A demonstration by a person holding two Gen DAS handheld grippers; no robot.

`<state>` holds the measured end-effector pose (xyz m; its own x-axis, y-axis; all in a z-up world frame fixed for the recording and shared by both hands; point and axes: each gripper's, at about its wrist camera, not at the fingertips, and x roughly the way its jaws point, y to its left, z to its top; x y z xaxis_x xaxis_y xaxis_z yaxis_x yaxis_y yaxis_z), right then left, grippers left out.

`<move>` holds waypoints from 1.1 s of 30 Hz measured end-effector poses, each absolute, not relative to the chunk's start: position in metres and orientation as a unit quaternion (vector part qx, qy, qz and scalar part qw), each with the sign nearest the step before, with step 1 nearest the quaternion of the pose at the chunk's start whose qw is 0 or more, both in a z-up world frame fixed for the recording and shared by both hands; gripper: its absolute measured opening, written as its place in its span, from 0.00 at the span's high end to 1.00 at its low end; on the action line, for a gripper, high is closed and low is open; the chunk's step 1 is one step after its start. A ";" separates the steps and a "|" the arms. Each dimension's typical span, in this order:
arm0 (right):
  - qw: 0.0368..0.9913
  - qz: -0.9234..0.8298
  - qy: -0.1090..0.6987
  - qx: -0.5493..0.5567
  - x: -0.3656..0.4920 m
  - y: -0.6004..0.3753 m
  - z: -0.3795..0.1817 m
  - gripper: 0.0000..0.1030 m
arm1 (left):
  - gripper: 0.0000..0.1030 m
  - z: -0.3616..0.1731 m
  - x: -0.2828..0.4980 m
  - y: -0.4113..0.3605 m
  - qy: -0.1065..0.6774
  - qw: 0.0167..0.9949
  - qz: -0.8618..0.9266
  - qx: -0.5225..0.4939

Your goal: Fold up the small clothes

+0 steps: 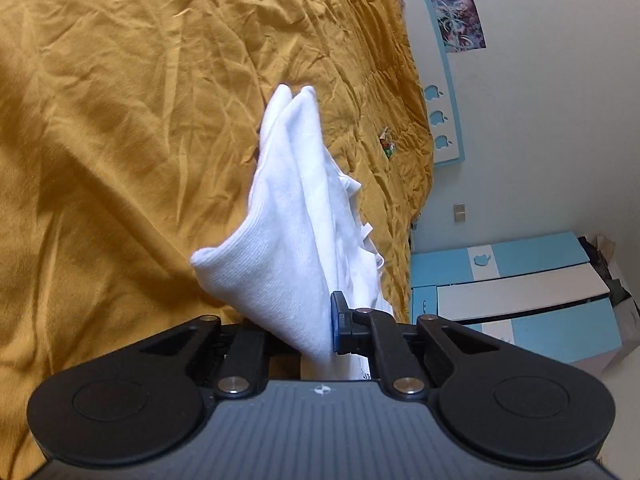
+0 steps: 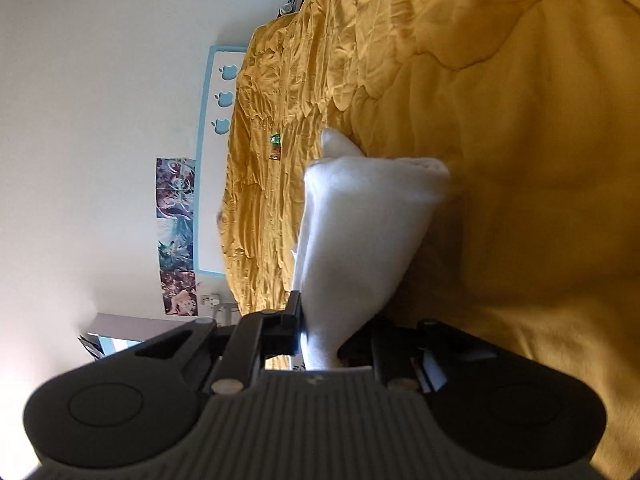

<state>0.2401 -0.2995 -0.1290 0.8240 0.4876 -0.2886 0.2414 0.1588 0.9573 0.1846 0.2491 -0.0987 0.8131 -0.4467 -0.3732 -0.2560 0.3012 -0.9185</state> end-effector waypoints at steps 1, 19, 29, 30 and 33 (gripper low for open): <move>0.703 0.089 0.283 0.646 0.238 -0.300 -0.125 0.91 | 0.88 -0.093 0.181 0.249 0.297 0.752 -0.071 -0.585; 0.697 0.191 0.326 0.610 0.117 -0.323 -0.043 0.91 | 0.88 -0.031 0.046 0.236 0.354 0.809 -0.089 -0.461; 0.728 0.145 0.410 0.530 0.045 -0.346 -0.057 0.91 | 0.91 -0.083 -0.027 0.246 0.404 0.763 -0.049 -0.502; 0.723 0.132 0.425 0.529 0.040 -0.349 -0.064 0.91 | 0.91 -0.088 -0.033 0.252 0.406 0.756 -0.044 -0.512; 0.745 0.099 0.434 0.496 0.031 -0.361 -0.067 0.90 | 0.86 -0.089 -0.058 0.275 0.400 0.765 -0.007 -0.506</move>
